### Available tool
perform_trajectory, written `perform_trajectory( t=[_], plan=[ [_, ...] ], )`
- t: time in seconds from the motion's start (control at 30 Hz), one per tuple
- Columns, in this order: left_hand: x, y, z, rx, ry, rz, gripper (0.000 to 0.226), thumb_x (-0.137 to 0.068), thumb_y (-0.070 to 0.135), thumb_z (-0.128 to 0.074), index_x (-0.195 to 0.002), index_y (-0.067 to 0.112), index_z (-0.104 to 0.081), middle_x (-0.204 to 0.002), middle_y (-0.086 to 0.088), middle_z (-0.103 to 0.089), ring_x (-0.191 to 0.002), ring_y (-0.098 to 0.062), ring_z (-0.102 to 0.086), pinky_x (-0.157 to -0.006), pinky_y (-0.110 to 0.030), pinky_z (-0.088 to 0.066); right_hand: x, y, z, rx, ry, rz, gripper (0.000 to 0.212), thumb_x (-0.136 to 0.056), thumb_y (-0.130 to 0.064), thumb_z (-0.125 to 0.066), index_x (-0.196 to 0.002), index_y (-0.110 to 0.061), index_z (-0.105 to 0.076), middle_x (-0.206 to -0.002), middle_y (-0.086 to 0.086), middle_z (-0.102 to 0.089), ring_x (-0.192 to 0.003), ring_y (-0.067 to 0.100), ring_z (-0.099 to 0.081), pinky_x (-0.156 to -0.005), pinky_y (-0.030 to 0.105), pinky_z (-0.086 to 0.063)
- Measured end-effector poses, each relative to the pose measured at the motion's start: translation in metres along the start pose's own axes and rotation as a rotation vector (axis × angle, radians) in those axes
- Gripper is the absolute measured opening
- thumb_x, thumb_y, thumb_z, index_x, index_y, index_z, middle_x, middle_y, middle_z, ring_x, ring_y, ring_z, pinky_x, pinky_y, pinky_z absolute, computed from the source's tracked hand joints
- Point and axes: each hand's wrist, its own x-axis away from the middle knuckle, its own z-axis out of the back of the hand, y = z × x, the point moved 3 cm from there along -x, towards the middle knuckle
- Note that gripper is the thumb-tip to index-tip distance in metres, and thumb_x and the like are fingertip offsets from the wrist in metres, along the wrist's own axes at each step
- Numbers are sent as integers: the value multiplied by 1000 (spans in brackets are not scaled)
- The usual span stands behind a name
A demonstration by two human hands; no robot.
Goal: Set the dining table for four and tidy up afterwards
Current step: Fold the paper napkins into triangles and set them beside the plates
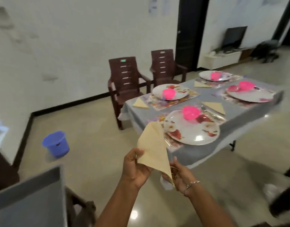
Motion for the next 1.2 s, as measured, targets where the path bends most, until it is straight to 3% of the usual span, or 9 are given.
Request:
perform_trajectory(
  t=[0.13, 0.37, 0.47, 0.63, 0.73, 0.8, 0.97, 1.1, 1.2],
  plan=[
    [-55, -31, -46, -31, -94, 74, 85, -24, 9, -82, -107, 1, -63, -95, -17, -67, -79, -30, -67, -62, -35, -58, -1, -49, 50, -127, 50, 90, 39, -93, -35, -48, -84, 0, -62, -69, 12, -66, -60, 22, -64, -54, 29, -56],
    [-180, -79, -116, -92, -148, 157, 25, -62, 4, -57, -85, 3, -65, -76, -11, -67, -64, -23, -66, -57, -31, -57, -48, -133, 130, -291, 114, 161, 54, -91, -43, -46, -107, 7, -56, -85, 21, -65, -63, 26, -68, -56, 33, -59],
    [-241, -92, -145, -213, -175, 225, 25, -73, 5, -50, -95, 2, -59, -77, -13, -69, -68, -26, -67, -62, -35, -57, -74, -192, 148, -375, 92, 243, 66, -87, -57, -40, -108, 4, -57, -97, 24, -66, -66, 28, -69, -55, 32, -58],
    [-338, -105, -168, -563, -162, 210, 9, -86, 0, -53, -90, 5, -59, -65, -6, -68, -57, -19, -65, -49, -30, -55, -108, -286, 183, -417, 173, 405, 40, -87, -47, -47, -93, -11, -63, -66, 4, -69, -55, 15, -66, -47, 23, -53],
    [-385, -115, -183, -731, -217, 186, 20, -82, -1, -61, -101, 6, -60, -75, -5, -69, -66, -20, -64, -50, -29, -54, -125, -324, 210, -449, 216, 453, 51, -42, -44, -88, -78, -13, -72, -67, 2, -69, -55, 15, -65, -51, 23, -54],
    [-409, -128, -195, -817, -265, 205, 18, -84, -2, -60, -100, 6, -60, -80, -6, -68, -70, -21, -64, -52, -29, -53, -135, -340, 233, -455, 237, 455, 67, -18, -42, -94, -76, -13, -74, -73, 3, -71, -58, 16, -67, -53, 25, -55],
    [-471, -175, -239, -1015, -391, 251, 14, -82, -1, -66, -92, 8, -62, -77, -5, -68, -61, -16, -66, -49, -28, -53, -152, -386, 287, -476, 271, 433, 51, -41, -23, -90, -85, -4, -73, -81, 11, -73, -67, 23, -71, -54, 34, -58],
    [-519, -215, -287, -1116, -474, 271, 26, -71, 14, -72, -95, 7, -64, -69, 5, -69, -61, -12, -66, -51, -26, -53, -172, -437, 346, -353, 380, 411, 27, -79, -11, -63, -104, -1, -63, -82, 11, -73, -68, 21, -70, -58, 32, -58],
    [-563, -252, -327, -1109, -433, 238, 41, -61, 22, -67, -97, 3, -65, -70, 2, -69, -57, -11, -63, -52, -25, -51, -184, -488, 398, -238, 424, 442, 23, -82, -4, -60, -105, -2, -62, -80, 10, -72, -66, 21, -69, -54, 28, -56]
  ],
)
